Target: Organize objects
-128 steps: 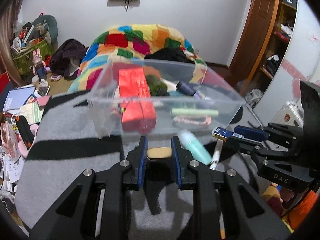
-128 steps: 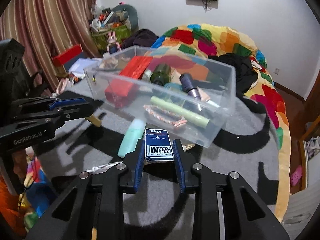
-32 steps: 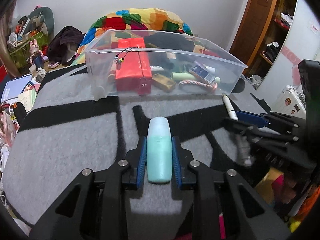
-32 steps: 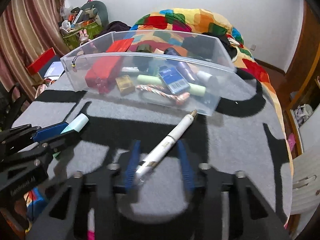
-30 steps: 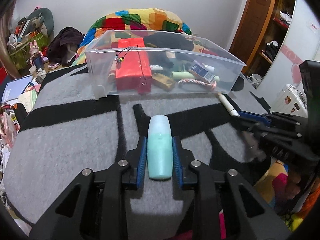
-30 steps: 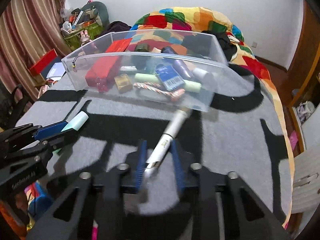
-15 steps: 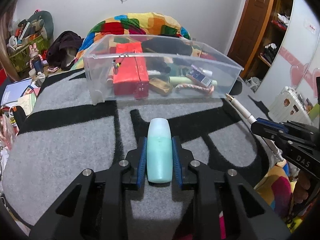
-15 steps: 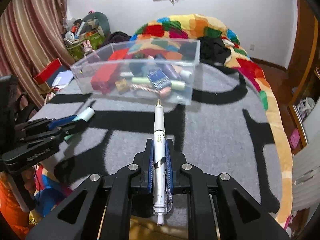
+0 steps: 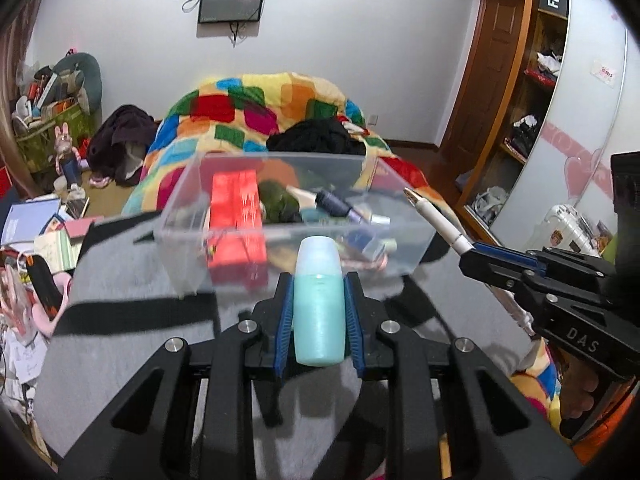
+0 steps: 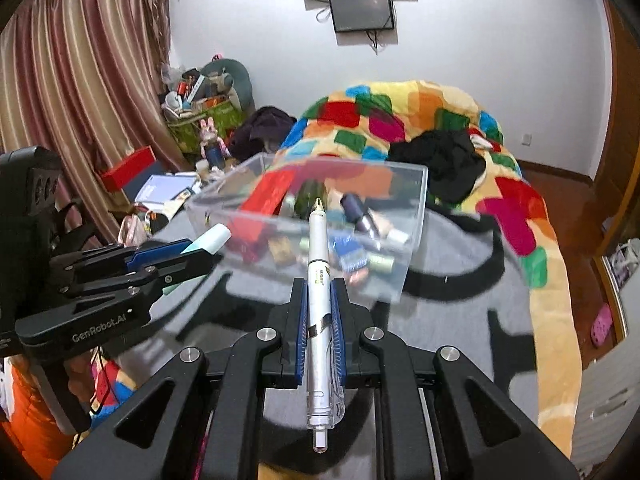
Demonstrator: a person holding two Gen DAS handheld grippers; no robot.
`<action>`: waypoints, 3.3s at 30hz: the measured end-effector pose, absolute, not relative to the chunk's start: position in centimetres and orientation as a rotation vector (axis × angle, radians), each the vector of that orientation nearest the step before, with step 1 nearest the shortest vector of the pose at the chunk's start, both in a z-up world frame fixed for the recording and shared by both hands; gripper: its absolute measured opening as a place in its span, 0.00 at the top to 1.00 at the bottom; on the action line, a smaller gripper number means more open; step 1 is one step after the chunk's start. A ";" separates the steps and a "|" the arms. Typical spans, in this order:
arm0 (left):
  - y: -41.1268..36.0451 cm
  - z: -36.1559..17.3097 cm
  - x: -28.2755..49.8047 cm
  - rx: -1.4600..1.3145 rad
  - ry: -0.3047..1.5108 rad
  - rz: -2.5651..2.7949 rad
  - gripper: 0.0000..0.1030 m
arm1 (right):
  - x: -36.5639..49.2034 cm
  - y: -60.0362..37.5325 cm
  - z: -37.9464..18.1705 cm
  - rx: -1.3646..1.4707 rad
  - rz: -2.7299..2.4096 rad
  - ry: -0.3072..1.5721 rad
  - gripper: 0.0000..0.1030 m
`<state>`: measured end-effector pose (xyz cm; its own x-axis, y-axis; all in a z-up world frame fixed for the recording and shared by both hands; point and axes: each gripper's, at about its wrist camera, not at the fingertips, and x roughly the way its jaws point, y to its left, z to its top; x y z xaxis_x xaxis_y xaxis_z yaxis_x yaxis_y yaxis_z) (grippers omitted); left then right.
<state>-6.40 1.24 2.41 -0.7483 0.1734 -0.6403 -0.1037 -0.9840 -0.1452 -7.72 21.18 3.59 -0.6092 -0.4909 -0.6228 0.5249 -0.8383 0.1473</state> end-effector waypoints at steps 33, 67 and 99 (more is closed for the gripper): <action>-0.2 0.9 -17.7 -1.161 -0.169 2.772 0.76 | -19.2 15.7 0.8 1.042 -2.310 0.190 0.90; 0.9 2.9 -6.2 -0.973 -0.101 2.884 0.11 | -9.0 20.6 3.9 0.858 -2.461 0.119 0.31; 1.1 1.9 -6.0 -1.002 -0.146 2.882 0.10 | -8.3 21.0 2.6 0.895 -2.442 0.077 0.28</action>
